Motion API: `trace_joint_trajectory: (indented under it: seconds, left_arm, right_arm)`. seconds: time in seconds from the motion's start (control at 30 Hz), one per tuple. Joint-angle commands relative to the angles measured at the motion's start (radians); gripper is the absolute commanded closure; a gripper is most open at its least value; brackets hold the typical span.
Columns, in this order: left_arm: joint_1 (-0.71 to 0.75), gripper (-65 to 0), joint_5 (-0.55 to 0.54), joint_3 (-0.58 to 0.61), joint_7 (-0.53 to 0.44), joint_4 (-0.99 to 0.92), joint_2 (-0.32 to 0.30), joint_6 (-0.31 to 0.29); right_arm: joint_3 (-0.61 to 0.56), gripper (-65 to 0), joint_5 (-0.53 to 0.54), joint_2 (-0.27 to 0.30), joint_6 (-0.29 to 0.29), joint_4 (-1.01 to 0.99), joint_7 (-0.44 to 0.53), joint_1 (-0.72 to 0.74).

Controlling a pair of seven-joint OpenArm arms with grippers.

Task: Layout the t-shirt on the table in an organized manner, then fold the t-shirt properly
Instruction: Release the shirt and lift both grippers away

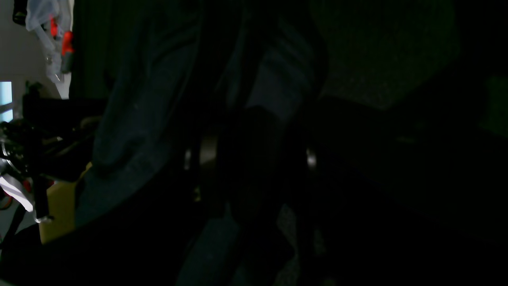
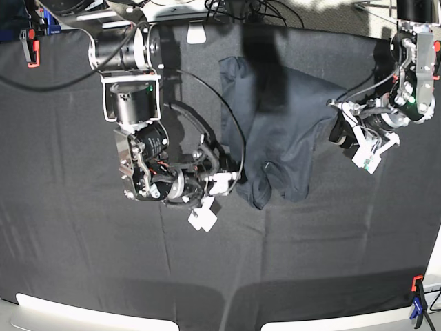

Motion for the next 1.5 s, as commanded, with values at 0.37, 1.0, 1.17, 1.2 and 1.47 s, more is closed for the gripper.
trace_joint_trajectory:
  seconds: [0.37, 1.0, 1.17, 1.2, 1.47]
  left_arm:
    - [-0.011, -13.0, -0.010, -0.006, -0.015, 0.016, -0.014, -0.002]
    - [-0.011, -13.0, -0.153, -0.101, -0.055, 0.101, -0.011, 0.001]
    - [0.005, -13.0, -0.298, -0.182, 0.051, 0.237, -0.011, -0.013]
    - [0.023, -13.0, -0.327, -0.181, 0.066, 0.253, -0.011, -0.028]
    - [0.255, -13.0, -0.393, -0.174, 0.079, 0.290, 0.014, -0.128]
  right_arm:
    - [0.003, 0.0, 0.016, 0.005, 0.019, 0.014, 0.143, 0.041]
    - [0.003, 0.0, -0.326, 0.012, -0.039, 0.052, 0.126, 0.059]
    - [0.003, 0.0, -0.305, -0.013, -0.036, 0.052, 0.131, 0.059]
    - [0.003, 0.0, -0.305, -0.018, -0.036, 0.052, 0.132, 0.059]
    - [0.003, 0.0, -0.312, -0.038, -0.025, 0.052, 0.132, 0.059]
